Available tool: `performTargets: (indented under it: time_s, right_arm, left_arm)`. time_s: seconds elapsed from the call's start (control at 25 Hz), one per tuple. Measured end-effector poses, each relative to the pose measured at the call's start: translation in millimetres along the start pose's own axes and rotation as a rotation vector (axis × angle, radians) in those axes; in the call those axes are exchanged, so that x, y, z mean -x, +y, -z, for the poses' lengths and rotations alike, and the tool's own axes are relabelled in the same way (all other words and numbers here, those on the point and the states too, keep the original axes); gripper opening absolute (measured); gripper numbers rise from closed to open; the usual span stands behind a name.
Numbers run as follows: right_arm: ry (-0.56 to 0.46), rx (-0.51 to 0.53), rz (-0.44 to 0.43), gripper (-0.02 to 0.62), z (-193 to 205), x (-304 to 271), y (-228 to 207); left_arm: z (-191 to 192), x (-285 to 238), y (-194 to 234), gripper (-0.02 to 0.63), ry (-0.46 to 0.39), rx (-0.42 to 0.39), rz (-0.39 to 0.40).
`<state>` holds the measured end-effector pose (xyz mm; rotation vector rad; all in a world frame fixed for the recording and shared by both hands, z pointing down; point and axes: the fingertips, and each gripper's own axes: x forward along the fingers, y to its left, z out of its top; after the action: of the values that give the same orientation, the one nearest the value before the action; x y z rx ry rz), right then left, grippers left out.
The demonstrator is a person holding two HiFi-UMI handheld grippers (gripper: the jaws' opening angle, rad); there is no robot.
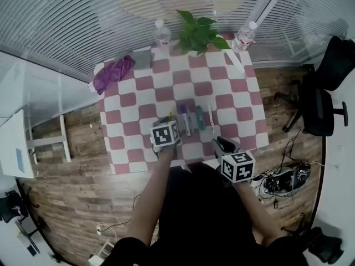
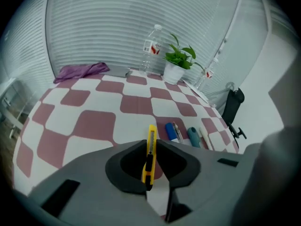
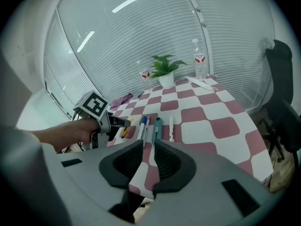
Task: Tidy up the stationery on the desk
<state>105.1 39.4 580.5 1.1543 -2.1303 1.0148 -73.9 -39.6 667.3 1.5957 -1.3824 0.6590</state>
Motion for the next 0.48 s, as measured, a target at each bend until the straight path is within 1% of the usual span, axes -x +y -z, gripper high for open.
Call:
performTargets:
  time_s: [0.12,0.24,0.36,0.48]
  right_arm:
    - [-0.001,0.001,0.000,0.092,1,1,-3]
    - [-0.003,-0.006,0.007,0.091,3,5,-6]
    - [-0.004,-0.013,0.015,0.092,6,8,-10]
    - [-0.003,-0.016,0.018,0.092,9,9,-12]
  left_arm:
    - [6,-8,-9,0.086,0.008,0.127,0.020]
    - [9,-13,-9,0.086,0.011,0.222,0.006]
    - [13,-17,-8,0.086,0.013,0.273,-0.015]
    - [14,-20,-8,0.086,0.013,0.283,-0.026]
